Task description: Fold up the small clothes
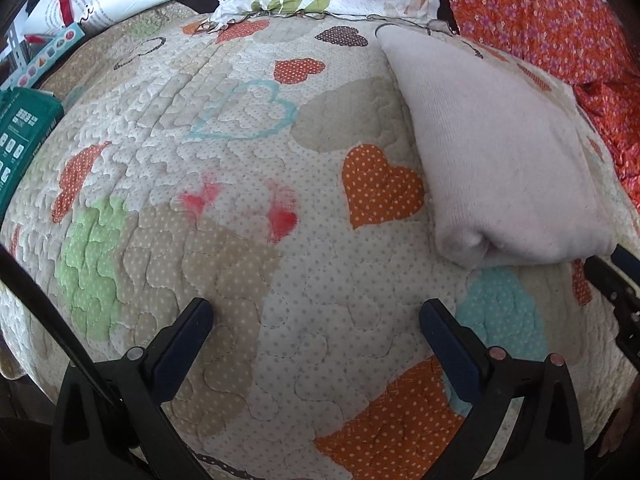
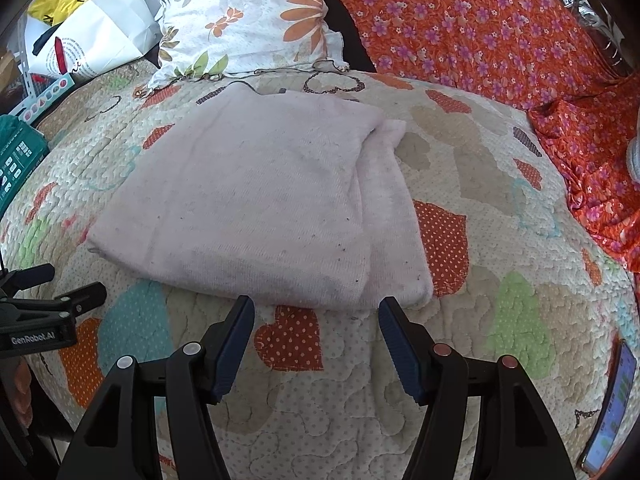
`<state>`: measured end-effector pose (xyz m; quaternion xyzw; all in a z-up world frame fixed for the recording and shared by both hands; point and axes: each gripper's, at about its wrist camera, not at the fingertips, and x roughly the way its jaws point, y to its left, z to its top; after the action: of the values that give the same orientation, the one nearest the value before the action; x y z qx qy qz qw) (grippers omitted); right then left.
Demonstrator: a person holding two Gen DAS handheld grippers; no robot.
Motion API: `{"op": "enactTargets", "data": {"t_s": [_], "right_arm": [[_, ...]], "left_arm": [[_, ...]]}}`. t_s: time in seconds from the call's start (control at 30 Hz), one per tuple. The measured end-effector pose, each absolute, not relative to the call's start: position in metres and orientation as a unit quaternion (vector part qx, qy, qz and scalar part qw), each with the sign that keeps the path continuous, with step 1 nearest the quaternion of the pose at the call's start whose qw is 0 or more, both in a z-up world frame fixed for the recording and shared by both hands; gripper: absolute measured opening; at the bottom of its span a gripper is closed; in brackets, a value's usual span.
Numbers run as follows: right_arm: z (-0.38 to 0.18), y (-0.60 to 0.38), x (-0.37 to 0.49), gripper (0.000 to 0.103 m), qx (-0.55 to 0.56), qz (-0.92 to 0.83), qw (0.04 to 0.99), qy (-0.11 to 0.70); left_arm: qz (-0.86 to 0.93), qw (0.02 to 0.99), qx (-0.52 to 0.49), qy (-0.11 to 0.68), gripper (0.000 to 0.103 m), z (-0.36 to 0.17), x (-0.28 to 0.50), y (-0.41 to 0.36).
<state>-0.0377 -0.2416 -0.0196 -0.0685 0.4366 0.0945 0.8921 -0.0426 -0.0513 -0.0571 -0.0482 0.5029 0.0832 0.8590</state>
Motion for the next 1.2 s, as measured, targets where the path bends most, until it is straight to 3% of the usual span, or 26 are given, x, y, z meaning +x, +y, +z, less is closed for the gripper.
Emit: {"op": "enactTargets", "data": {"t_s": [0.4, 0.73, 0.87, 1.2], "right_arm": [[-0.014, -0.241, -0.043, 0.070, -0.069, 0.093, 0.897, 0.427], [0.010, -0.244, -0.061, 0.070, -0.063, 0.086, 0.912, 0.396], [0.019, -0.251, -0.078, 0.075, -0.039, 0.075, 0.920, 0.383], [0.017, -0.249, -0.119, 0.076, -0.023, 0.069, 0.921, 0.383]], "left_arm": [[0.085, 0.870, -0.065, 0.482, 0.103, -0.054, -0.044, -0.049], [0.093, 0.913, -0.037, 0.396, 0.103, -0.001, -0.079, -0.068], [0.093, 0.912, -0.013, 0.399, 0.103, 0.006, -0.097, -0.077], [0.102, 0.904, -0.038, 0.414, 0.103, 0.019, -0.146, -0.079]]}}
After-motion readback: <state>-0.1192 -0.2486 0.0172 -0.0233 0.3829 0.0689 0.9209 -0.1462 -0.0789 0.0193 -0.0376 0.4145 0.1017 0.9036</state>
